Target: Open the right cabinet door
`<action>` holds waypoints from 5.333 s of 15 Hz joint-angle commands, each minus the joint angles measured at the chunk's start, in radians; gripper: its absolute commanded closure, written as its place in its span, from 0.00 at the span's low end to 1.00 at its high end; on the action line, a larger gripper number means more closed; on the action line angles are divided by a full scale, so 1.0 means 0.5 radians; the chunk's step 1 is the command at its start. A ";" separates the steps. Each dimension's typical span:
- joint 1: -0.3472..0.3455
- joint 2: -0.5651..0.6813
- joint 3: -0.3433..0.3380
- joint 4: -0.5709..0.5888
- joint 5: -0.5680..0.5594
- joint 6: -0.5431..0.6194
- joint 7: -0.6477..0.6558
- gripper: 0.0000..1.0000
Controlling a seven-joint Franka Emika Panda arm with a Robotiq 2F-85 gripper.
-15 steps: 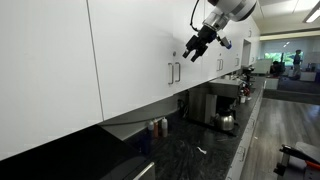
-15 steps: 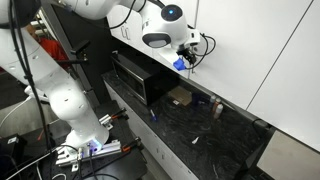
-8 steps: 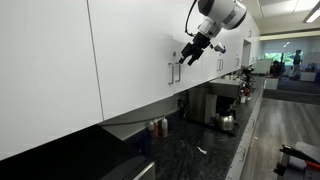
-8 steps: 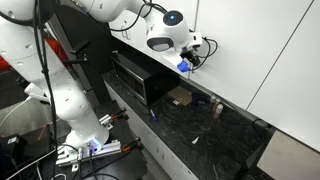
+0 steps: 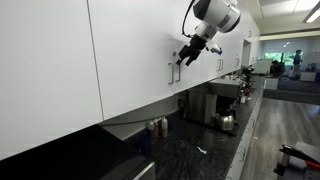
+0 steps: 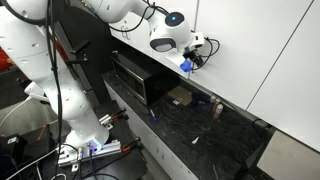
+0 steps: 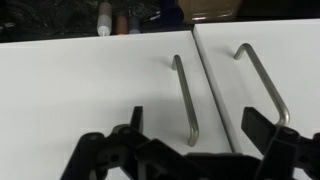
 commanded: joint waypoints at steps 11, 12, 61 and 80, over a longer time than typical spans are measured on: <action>0.006 0.104 0.005 0.052 0.016 0.063 -0.040 0.70; 0.007 0.101 0.007 0.050 0.027 0.064 -0.049 0.76; -0.574 -0.557 -0.244 -0.362 0.255 -1.048 -1.278 0.97; -0.610 -0.471 -0.156 -0.375 0.207 -0.989 -1.328 0.90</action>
